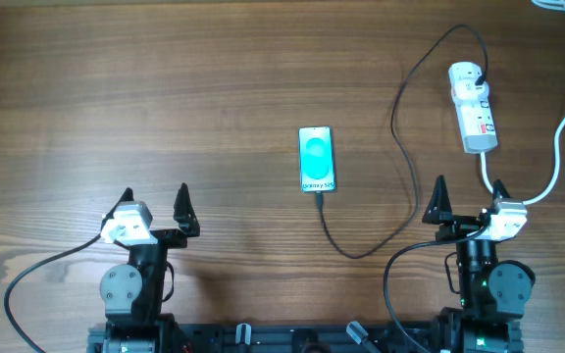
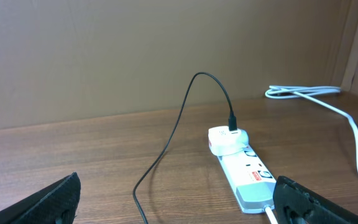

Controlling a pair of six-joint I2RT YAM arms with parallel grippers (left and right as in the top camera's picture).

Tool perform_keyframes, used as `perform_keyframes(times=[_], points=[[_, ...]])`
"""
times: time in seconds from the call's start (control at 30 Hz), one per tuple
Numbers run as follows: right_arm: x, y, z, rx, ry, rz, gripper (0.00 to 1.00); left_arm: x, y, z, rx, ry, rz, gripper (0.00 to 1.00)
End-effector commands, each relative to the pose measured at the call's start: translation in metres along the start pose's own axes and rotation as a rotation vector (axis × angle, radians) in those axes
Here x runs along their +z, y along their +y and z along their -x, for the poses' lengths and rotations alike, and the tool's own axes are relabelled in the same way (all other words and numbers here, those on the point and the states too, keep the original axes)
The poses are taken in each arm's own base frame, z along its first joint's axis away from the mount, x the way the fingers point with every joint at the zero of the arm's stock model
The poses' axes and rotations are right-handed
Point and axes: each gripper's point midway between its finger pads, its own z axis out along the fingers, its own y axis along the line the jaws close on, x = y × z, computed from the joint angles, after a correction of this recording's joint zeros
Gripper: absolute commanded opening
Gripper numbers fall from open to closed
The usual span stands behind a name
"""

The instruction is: Plug charger to phone and switch on socket

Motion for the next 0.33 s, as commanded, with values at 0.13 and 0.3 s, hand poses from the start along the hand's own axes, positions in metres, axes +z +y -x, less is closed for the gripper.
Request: perform_keyframes(times=[0.13, 0.3], points=[[-0.0006, 0.0024, 0.0022, 0.009, -0.010, 0.015, 1.00, 0.0002, -0.0026, -0.0021, 0.020, -0.002, -0.016, 1.00], [-0.0006, 0.0024, 0.0023, 0.009, -0.011, 0.015, 1.00, 0.0002, -0.0026, -0.0021, 0.020, -0.002, -0.016, 1.00]])
